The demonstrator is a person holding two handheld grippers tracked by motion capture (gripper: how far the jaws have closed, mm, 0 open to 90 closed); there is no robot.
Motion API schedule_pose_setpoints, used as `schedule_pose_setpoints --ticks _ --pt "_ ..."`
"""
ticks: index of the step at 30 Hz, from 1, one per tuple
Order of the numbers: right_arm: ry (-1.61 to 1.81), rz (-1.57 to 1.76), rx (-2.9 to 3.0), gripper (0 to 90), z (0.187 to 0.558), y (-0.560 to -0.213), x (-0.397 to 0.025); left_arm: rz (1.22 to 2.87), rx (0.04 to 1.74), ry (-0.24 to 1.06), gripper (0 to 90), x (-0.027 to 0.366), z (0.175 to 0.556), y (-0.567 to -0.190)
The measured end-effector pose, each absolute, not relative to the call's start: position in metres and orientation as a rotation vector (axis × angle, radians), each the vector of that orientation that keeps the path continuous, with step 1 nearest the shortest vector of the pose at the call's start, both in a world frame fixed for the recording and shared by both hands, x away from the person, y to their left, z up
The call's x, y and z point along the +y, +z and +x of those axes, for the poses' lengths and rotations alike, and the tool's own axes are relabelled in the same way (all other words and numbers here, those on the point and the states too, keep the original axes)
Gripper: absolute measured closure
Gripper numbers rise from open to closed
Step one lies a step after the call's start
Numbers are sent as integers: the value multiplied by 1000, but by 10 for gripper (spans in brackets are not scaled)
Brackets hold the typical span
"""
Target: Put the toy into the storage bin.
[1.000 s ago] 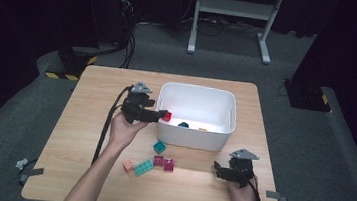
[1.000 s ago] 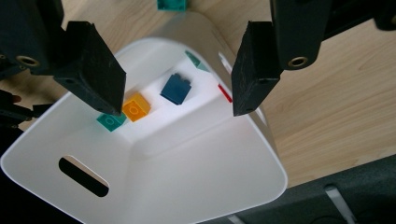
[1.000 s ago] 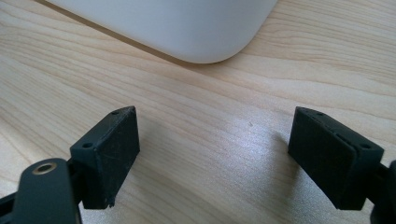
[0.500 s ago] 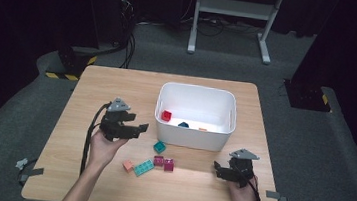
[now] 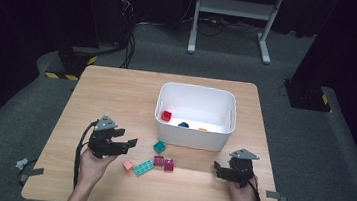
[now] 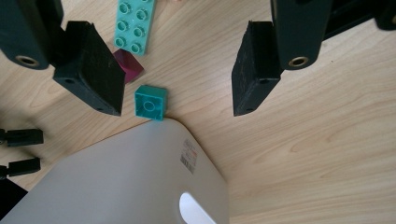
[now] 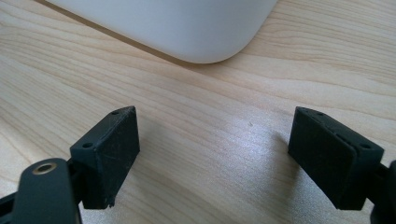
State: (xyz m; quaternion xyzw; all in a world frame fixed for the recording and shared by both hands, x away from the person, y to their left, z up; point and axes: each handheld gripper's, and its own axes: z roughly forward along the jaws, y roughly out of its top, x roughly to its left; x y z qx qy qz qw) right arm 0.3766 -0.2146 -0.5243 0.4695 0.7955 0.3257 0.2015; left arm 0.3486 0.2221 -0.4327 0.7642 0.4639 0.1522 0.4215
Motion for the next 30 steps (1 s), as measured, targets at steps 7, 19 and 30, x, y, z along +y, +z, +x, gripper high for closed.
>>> schedule_pose_setpoints --ticks 7,19,30 --pt "911 1314 2221 162 377 -524 -214 1909 1168 381 353 223 341 -443" --pt "911 1313 2221 162 377 -524 -214 1901 1199 395 341 227 324 -463" --pt "910 1311 2222 162 377 -524 -215 1886 1216 361 364 228 314 -482"
